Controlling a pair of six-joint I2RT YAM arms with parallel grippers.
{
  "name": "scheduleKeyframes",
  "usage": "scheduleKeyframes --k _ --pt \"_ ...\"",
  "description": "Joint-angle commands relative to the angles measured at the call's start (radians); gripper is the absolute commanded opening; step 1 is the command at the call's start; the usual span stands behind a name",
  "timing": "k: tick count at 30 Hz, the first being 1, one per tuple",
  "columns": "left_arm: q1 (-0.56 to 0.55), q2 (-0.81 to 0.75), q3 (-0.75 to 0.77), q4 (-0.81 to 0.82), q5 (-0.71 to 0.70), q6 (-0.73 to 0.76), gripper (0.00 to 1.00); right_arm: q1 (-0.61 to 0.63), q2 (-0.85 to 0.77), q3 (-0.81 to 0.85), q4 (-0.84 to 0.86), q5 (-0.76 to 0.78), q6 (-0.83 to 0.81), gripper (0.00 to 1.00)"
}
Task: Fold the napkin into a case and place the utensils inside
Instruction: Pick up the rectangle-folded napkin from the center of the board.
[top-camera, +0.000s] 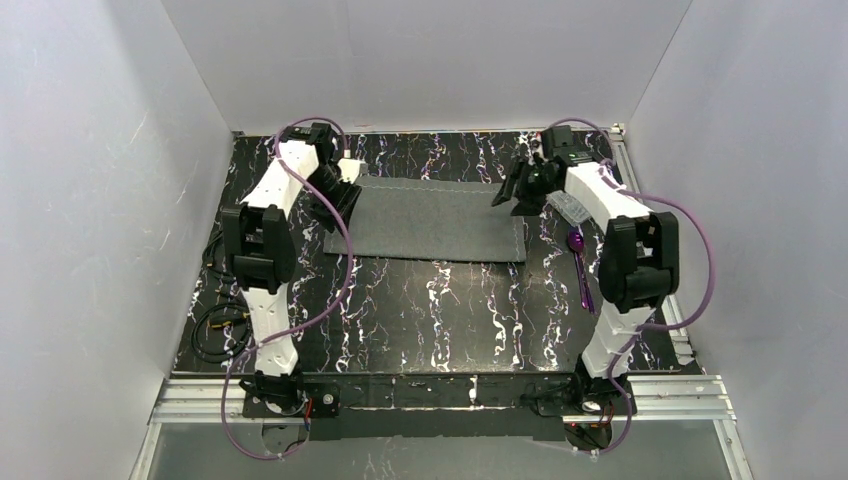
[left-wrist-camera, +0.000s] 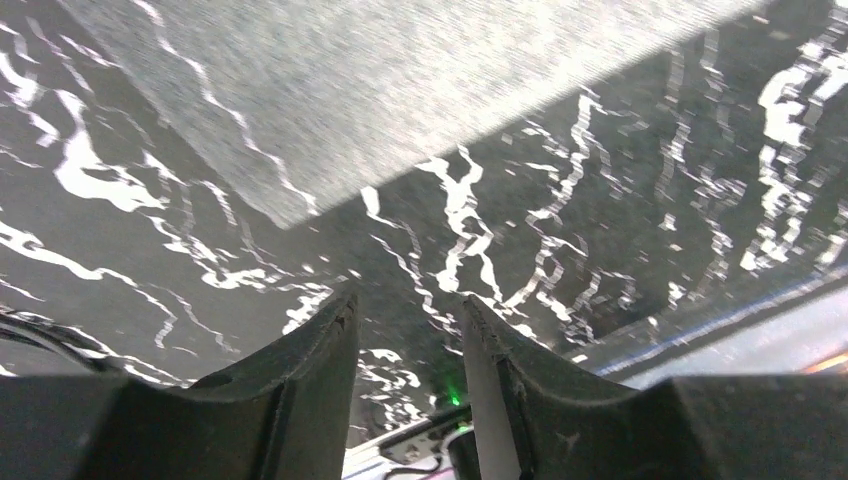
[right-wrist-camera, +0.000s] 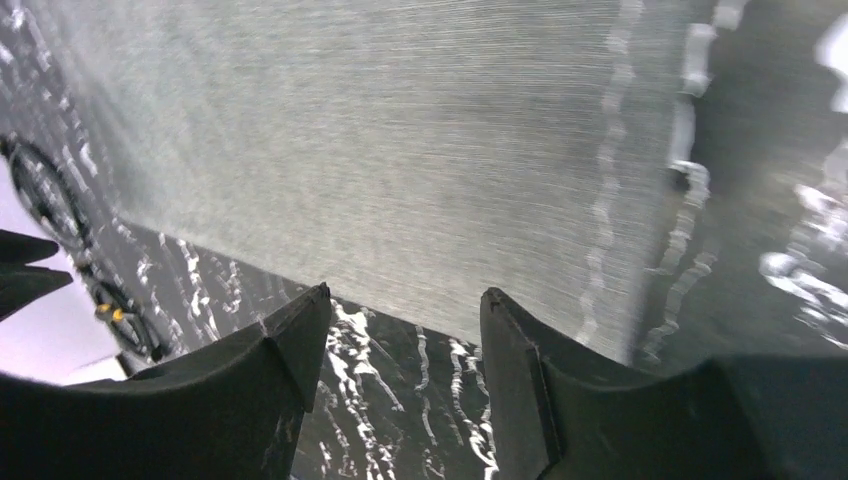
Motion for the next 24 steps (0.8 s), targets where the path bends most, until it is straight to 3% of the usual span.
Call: scheduleKeyframes --k 1,8,14,24 --pt "0.021 0.064 0.017 0.081 -0.131 0.055 0.39 -0.068 -0.087 -0.144 0.036 0.115 0.012 0.66" --pt "0.019 0.088 -0.022 0.162 -0.190 0.088 0.34 -0.078 -0.219 -0.371 0.099 0.194 0.001 0.69" --pt "0.019 0.093 -0.089 0.236 -0.234 0.114 0.31 -0.099 -0.240 -0.494 0.102 0.130 0.018 0.69" --pt "0.010 0.113 -0.133 0.287 -0.249 0.138 0.28 -0.100 -0.246 -0.630 0.327 0.019 0.154 0.66"
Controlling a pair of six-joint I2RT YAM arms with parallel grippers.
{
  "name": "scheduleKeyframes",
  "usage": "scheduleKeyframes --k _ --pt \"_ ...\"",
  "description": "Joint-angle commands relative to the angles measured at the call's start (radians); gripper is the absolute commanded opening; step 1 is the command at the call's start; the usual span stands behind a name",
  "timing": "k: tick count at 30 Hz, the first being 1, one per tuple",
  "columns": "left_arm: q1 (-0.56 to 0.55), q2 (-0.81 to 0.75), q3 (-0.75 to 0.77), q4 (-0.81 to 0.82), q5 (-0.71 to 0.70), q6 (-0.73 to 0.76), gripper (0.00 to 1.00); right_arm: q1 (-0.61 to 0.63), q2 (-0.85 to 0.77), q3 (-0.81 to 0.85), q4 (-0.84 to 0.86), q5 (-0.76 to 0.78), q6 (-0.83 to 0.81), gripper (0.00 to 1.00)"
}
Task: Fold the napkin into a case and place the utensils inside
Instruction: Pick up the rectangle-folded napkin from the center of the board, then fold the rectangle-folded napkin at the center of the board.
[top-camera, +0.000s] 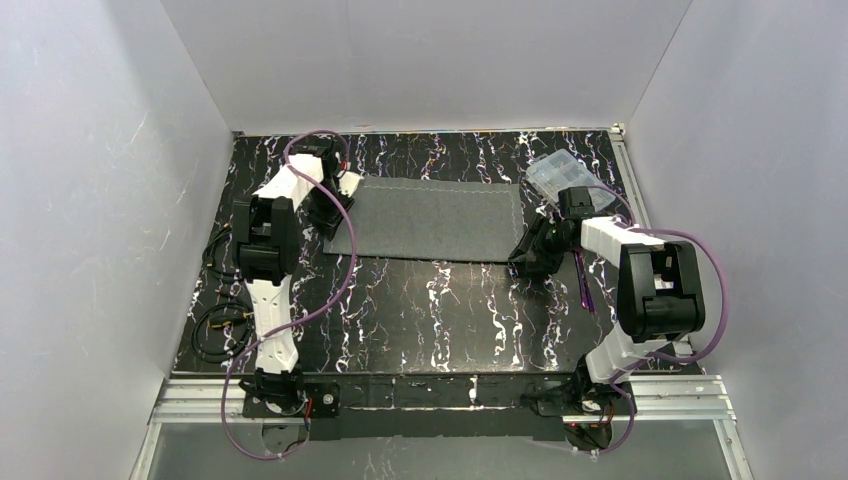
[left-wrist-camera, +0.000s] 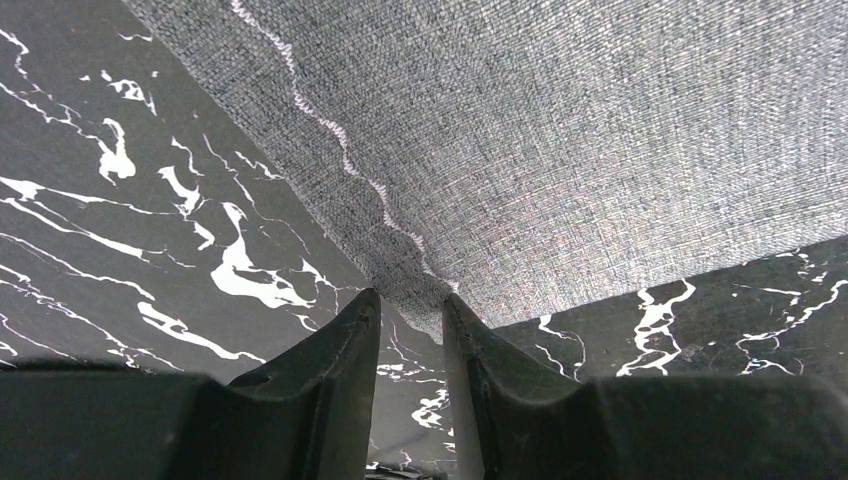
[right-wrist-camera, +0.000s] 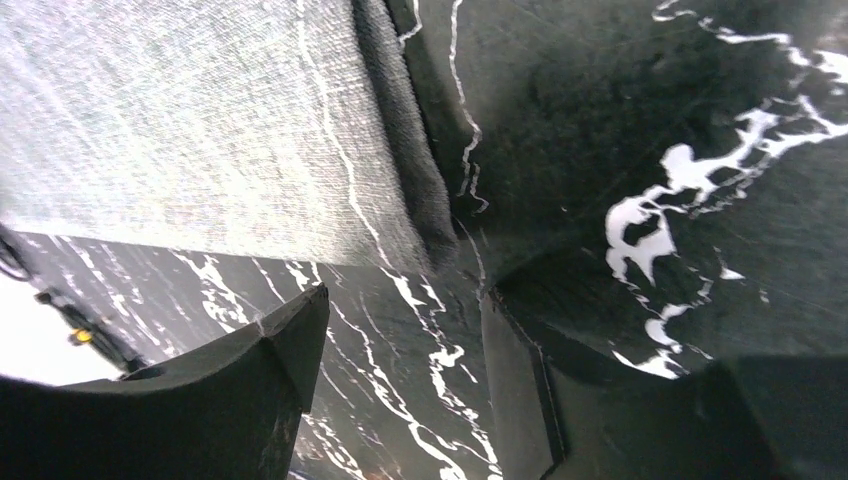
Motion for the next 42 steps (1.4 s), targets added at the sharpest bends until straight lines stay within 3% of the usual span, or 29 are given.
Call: scheduleKeyframes --k 1,10,20,27,33,42 --pt "-0.012 -0.002 -0.033 0.016 -0.012 0.021 0.28 -0.001 0.001 -0.043 0.136 -0.031 0.075 0.65" --pt "-0.022 -0.002 -0.052 0.033 -0.012 0.030 0.26 -0.003 -0.002 -0.097 0.228 0.046 0.175 0.55" --pt "-0.039 0.003 -0.070 0.031 -0.006 0.043 0.24 -0.002 -0.069 -0.114 0.272 0.144 0.240 0.24" --pt "-0.049 -0.012 -0.080 0.013 0.021 0.053 0.24 -0.003 -0.101 -0.089 0.275 0.141 0.230 0.13" --pt "-0.049 -0.016 -0.019 -0.055 0.076 0.047 0.24 0.042 -0.133 -0.007 0.268 0.125 0.152 0.11" --pt "-0.049 -0.026 -0.023 -0.072 0.087 0.051 0.24 0.257 -0.031 0.283 0.114 0.195 0.006 0.11"
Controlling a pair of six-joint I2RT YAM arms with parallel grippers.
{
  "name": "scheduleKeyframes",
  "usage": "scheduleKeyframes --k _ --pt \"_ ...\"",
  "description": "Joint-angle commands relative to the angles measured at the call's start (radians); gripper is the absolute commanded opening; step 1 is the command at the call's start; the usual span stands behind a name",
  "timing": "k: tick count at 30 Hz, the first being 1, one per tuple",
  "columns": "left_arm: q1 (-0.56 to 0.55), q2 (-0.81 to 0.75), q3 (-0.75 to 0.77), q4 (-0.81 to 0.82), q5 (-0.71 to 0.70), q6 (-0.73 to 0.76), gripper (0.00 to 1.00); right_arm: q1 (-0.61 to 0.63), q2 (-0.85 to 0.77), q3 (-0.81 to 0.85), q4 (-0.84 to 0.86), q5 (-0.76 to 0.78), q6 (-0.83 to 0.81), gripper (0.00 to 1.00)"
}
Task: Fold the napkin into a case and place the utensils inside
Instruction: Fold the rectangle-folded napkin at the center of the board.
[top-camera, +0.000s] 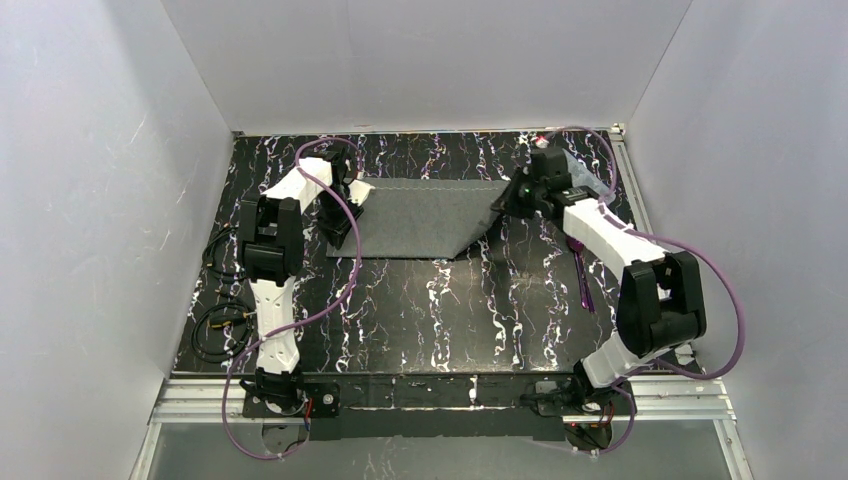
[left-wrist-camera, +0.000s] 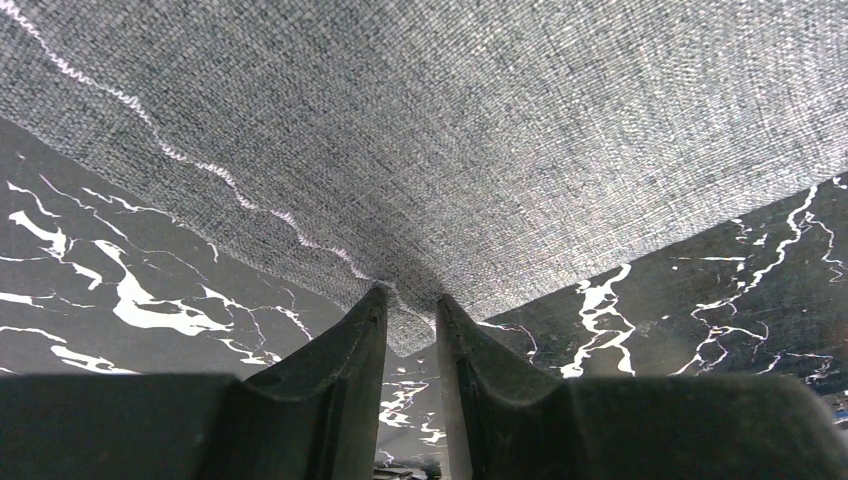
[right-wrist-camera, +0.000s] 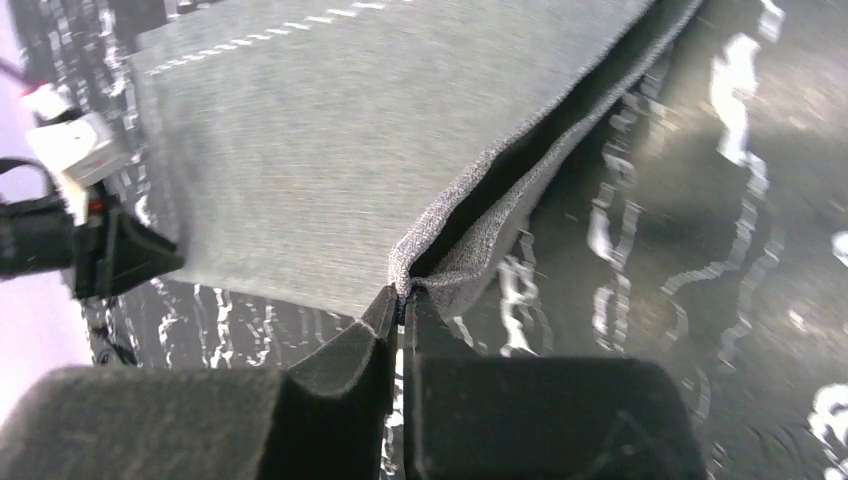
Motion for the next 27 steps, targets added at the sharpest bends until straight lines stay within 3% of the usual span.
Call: scheduleKeyframes --k 1,14,27 --pt "-0.004 -0.034 0.010 -0.043 0.040 0.009 0.24 0.117 0.063 0.123 -0.057 0.038 -0.083 0.10" --pt "0.038 -0.067 0.018 -0.072 0.120 -0.038 0.22 0.393 0.375 0.475 -0.081 0.018 -0.127 0.10" --pt "0.080 -0.095 -0.003 -0.072 0.153 -0.081 0.17 0.482 0.603 0.726 -0.082 -0.007 -0.076 0.10"
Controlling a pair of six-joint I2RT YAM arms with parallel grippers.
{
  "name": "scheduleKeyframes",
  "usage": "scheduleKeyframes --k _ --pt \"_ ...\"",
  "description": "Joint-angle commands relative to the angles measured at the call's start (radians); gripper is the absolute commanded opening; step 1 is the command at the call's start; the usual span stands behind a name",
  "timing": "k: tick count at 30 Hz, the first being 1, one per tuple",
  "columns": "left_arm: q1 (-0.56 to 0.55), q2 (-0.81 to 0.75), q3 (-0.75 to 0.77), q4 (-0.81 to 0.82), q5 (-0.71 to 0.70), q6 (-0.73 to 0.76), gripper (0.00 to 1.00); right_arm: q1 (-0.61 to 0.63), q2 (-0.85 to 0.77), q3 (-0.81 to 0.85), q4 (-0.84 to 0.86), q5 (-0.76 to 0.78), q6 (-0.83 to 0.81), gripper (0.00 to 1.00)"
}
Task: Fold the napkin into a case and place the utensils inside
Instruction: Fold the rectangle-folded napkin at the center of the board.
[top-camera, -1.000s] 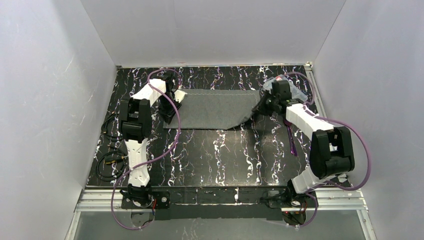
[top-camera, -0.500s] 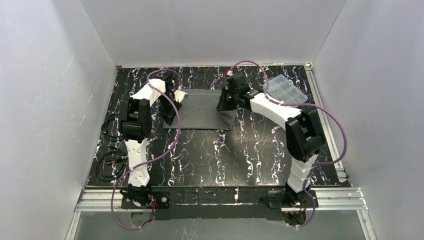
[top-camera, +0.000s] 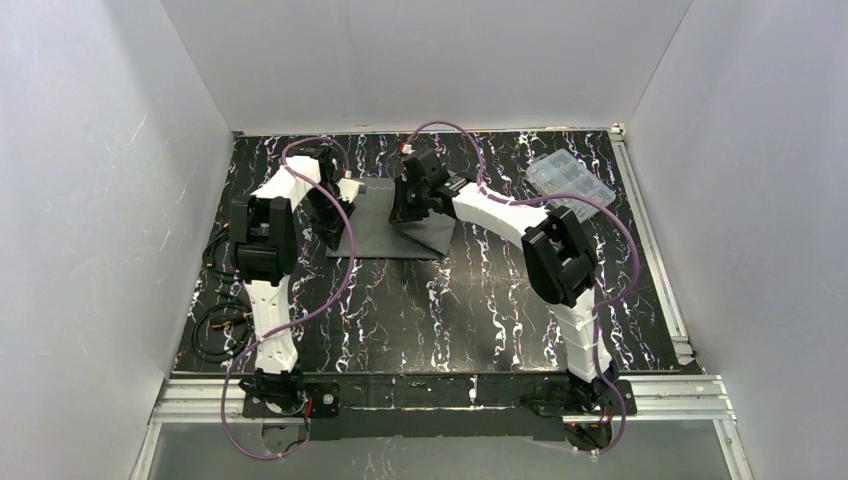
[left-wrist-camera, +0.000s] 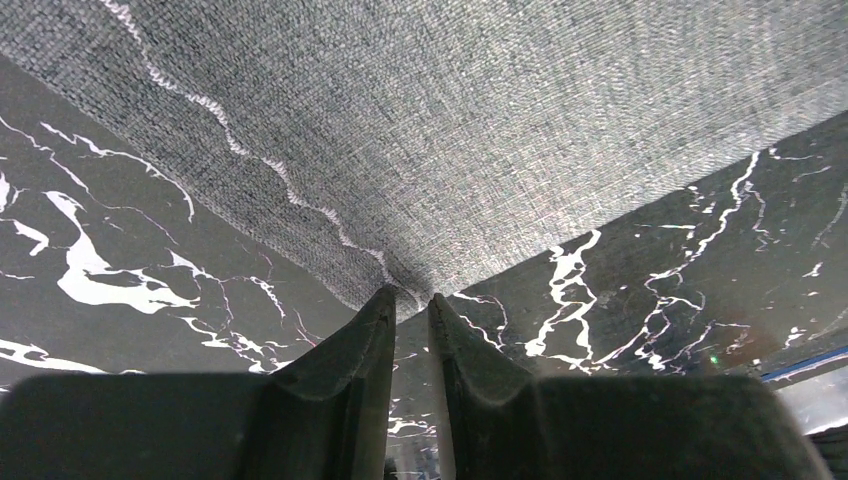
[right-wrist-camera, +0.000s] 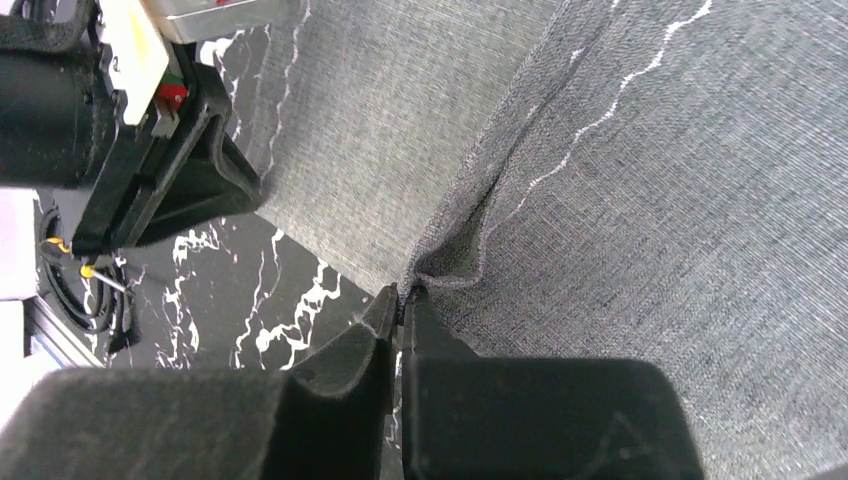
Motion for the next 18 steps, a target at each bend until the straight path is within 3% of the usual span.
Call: scheduleKeyframes --k 1,10,18 --pt "0.028 -0.088 0.003 -0.031 0.057 -0.042 0.17 0.018 0.058 0.097 0.007 -0.018 0.024 0.10" --pt "0.078 -0.125 0.025 -0.053 0.042 -0.012 0.19 0.022 0.076 0.134 -0.037 0.015 0.003 0.08" --pt "0.077 -0.031 0.057 0.027 -0.030 -0.073 0.25 -0.015 -0.011 -0.004 -0.022 0.020 0.003 0.07"
